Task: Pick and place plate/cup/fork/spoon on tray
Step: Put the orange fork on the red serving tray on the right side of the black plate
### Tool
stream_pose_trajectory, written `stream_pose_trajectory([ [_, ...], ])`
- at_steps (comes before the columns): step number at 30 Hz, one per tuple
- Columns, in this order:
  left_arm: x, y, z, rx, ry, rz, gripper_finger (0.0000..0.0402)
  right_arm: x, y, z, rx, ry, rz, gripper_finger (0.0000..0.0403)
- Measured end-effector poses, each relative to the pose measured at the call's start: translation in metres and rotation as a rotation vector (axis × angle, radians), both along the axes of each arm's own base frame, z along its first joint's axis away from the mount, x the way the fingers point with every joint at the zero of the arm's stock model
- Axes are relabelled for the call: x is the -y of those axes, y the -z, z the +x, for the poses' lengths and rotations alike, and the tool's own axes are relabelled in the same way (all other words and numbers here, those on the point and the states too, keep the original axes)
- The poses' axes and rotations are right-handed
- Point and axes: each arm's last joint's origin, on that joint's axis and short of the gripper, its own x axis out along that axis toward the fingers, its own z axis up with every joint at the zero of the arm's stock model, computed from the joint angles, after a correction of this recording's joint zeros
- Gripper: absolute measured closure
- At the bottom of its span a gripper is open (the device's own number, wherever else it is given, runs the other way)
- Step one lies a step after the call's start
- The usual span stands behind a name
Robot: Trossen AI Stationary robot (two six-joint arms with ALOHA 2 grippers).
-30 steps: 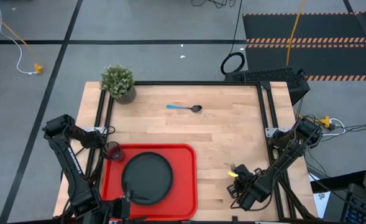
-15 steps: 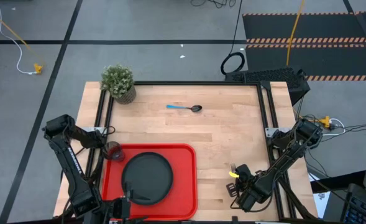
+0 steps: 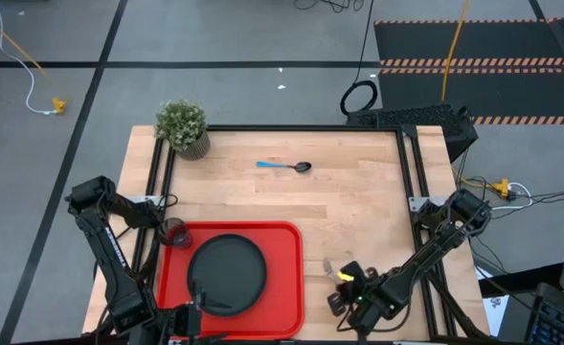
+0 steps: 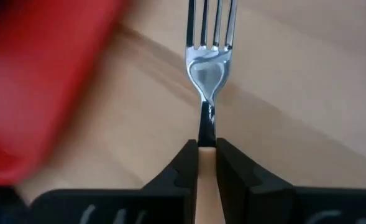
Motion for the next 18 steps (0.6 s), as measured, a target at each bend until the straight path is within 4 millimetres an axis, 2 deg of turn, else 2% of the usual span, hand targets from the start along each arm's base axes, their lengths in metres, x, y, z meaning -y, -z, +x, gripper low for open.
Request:
stream_pose_trajectory([
  [7,0.000,0.000,0.000,0.000,-0.003,-0.009,0.0124,0.001,-0.007,0.018,0.206,0.023,-0.032,0.0383],
  [13,-0.001,0.000,0.001,0.001,-0.008,-0.012,0.0124,-0.003,-0.024,0.047,0.472,0.003,-0.005,0.0383],
  [18,0.000,-0.001,0.002,0.004,-0.006,-0.012,0.0124,0.002,-0.035,0.067,0.670,0.129,0.044,0.0384],
])
